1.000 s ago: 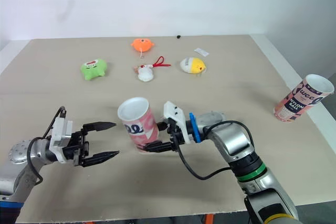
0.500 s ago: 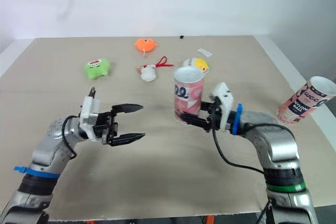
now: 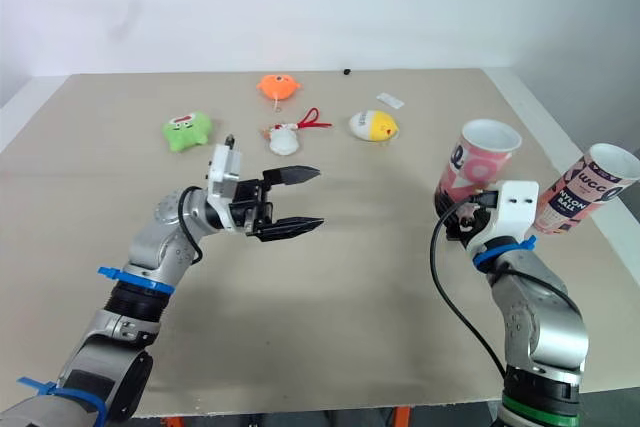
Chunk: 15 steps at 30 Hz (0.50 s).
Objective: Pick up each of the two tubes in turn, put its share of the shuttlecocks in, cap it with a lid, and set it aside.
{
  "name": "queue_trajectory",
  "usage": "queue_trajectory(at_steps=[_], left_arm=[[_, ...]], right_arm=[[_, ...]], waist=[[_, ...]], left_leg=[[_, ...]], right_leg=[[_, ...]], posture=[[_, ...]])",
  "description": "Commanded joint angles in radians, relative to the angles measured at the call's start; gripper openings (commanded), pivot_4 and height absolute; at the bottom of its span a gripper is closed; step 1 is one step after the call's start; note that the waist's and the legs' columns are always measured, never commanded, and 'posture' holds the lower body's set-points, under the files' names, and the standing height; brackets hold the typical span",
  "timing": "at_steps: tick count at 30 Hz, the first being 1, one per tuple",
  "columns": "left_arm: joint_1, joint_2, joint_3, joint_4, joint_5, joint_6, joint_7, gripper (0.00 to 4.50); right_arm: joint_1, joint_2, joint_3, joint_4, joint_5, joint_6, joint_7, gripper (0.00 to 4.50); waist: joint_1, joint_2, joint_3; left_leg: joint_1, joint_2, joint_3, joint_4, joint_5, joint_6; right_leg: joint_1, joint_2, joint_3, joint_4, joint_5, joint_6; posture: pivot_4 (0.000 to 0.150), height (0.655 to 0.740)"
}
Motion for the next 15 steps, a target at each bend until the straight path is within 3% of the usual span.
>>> queue_trajectory(at_steps=[1,12,15], left_arm=[[-0.018,-0.012,-0.009,0.009,0.031,-0.030,0.002,4.50],[-0.022,-0.035,-0.010,0.025,0.054,-0.041,0.002,4.50],[-0.021,-0.038,-0.009,0.034,0.057,-0.046,-0.001,4.50]], right_arm=[[0.002,0.014,-0.016,-0.006,-0.027,-0.071,-0.045,3.58],[0.018,0.033,-0.044,0.101,-0.028,-0.124,-0.094,3.58],[0.023,0.026,-0.045,0.111,-0.007,-0.124,-0.075,4.41]], waist=[[-0.001,0.000,0.000],[0.001,0.001,0.000],[0.001,0.001,0.000]], left_leg=[[0.000,0.000,0.000,0.000,0.000,0.000],[0.000,0.000,0.000,0.000,0.000,0.000],[0.000,0.000,0.000,0.001,0.000,0.000]], right_leg=[[0.000,0.000,0.000,0.000,0.000,0.000],[0.000,0.000,0.000,0.000,0.000,0.000],[0.001,0.000,0.000,0.000,0.000,0.000]], posture=[[0.150,0.7400],[0.150,0.7400],[0.150,0.7400]])
